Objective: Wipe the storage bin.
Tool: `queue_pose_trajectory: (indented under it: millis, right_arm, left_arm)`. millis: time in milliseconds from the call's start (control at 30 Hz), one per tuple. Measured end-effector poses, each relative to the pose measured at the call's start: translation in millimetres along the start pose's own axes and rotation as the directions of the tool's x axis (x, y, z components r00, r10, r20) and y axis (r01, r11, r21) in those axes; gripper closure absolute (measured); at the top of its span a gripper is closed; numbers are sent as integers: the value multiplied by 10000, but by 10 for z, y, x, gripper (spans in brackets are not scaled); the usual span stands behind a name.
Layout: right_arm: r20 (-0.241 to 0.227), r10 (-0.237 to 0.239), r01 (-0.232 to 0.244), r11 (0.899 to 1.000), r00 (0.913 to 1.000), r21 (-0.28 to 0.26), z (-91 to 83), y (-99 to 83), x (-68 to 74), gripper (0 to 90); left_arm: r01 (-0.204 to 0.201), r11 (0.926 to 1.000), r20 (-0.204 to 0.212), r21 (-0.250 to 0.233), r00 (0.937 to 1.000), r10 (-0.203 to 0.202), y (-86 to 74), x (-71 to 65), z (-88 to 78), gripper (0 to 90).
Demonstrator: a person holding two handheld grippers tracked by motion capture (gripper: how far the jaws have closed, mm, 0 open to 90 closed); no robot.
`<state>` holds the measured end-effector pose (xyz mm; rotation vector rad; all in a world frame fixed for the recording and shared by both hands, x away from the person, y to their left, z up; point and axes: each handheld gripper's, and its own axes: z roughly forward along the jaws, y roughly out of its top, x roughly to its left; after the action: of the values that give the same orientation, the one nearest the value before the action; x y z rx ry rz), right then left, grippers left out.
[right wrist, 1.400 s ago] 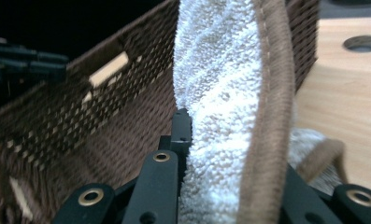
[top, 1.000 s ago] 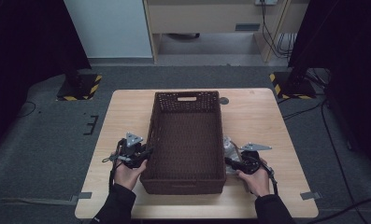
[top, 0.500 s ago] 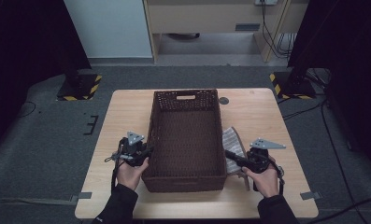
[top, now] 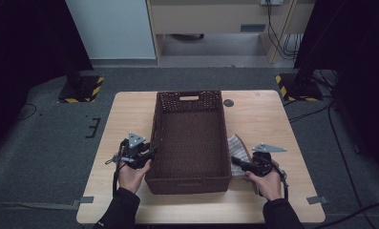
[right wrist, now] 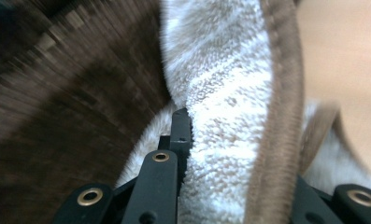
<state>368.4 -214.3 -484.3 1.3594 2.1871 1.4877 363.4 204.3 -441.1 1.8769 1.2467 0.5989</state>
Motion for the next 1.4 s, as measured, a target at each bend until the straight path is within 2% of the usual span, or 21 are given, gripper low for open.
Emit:
queue_pose_trajectory:
  millis: [100,167,233,300,367,433,533,567,667,733,833,900,967,1100,1233,1300,1400]
  right_arm:
    - [-528,26,-72,9963,9986,-861,-246,105,101,783]
    - [-788,-110,36,9955,9968,-942,-312,104,171,784]
    - [-912,-105,45,9978,9958,-662,-314,33,240,785]
    - [-879,-32,23,9999,9961,-97,-253,-76,259,785]
    - [-561,-11,46,9981,9984,619,-123,-201,231,786]
    - [-362,14,25,9940,9993,1096,-3,-280,215,787]
    - [47,-19,13,9904,10000,1384,78,-304,175,785]
    - [52,-46,38,9906,10000,1371,82,-302,168,785]
    - [-71,-98,105,9940,9999,1091,10,-236,173,781]
    - [-246,-67,77,9991,9997,411,-120,-131,188,781]
    - [-617,-289,263,9987,9977,-433,-320,26,273,782]
    - [-786,-338,295,9980,9963,-563,-351,61,336,783]
    - [-764,-535,503,9978,9956,-437,-306,41,365,785]
    - [-393,-427,445,9979,9983,467,-115,-128,290,786]
    - [-27,-445,445,9908,9990,1280,45,-254,226,787]
    - [301,-512,456,9854,9982,1642,103,-292,199,787]
    - [292,-409,359,9872,9987,1555,64,-276,178,783]
  left_arm:
    - [-144,9999,248,93,9996,142,-16,-31,-72,525]
    - [-247,9995,180,215,9995,243,-41,-66,-97,531]
    - [-393,9981,96,472,9992,389,-69,-91,-119,549]
    - [-379,9969,105,692,9993,372,-97,-100,-112,580]
    - [-297,9957,105,877,9995,289,-118,-98,-88,622]
    - [-77,9960,160,891,9999,63,-127,-88,-76,666]
    - [-12,9965,42,842,10000,9,-124,-88,-71,696]
    - [3,9964,-9,849,10000,-2,-121,-92,-71,704]
    - [212,9967,-32,790,9998,-210,-121,-95,-62,718]
    - [286,9967,-68,757,9996,-282,-113,-93,-45,720]
    - [324,9966,-152,752,9994,-313,-90,-90,-9,721]
    - [321,9967,-184,751,9994,-308,-75,-79,11,721]
    - [343,9968,-160,724,9993,-332,-68,-60,26,721]
    - [296,9968,-148,736,9995,-286,-57,-47,39,720]
    - [236,9970,-117,731,9997,-228,-57,-45,38,717]
    - [216,9975,-83,675,9997,-211,-62,-35,33,698]
    - [-115,9995,-118,306,9999,118,-84,-25,7,608]
